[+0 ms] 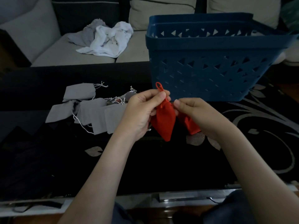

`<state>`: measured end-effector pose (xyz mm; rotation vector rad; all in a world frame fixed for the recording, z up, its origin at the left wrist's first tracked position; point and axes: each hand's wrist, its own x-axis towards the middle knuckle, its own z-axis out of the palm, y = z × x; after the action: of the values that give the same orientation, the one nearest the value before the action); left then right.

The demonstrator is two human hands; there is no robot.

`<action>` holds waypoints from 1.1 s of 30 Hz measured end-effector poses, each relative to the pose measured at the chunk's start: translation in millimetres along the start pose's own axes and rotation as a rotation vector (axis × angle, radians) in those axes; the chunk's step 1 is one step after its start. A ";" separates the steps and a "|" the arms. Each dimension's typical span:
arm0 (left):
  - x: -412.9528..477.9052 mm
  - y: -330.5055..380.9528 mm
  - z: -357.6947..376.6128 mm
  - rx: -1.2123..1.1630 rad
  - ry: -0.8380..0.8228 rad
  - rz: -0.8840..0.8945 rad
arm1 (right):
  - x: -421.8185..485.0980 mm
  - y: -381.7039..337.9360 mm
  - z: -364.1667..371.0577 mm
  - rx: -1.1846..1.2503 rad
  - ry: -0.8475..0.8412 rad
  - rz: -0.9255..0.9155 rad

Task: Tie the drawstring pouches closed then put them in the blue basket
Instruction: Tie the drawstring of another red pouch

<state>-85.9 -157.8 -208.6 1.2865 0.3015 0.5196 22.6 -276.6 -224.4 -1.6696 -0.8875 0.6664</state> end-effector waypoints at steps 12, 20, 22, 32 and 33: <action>1.9 -8.6 -1.8 0.253 -0.019 -0.012 | 0.6 -2.8 -9.3 0.591 -0.019 0.201; 5.8 -14.8 -1.5 0.283 0.012 -0.036 | -2.0 -2.7 6.2 0.026 0.131 -0.258; 5.7 -14.8 -2.6 0.276 0.034 -0.026 | -1.9 -2.5 6.4 -0.041 0.137 -0.278; 2.0 -17.4 -1.3 0.519 0.014 0.047 | -6.2 -3.2 18.6 -0.239 0.259 -0.326; 1.6 -17.2 -1.0 0.543 0.014 0.051 | -5.8 -3.2 18.7 -0.257 0.251 -0.327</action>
<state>-81.7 -159.3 -225.3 1.8208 0.4413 0.5079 3.7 -270.7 -226.3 -1.7329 -1.0630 0.1197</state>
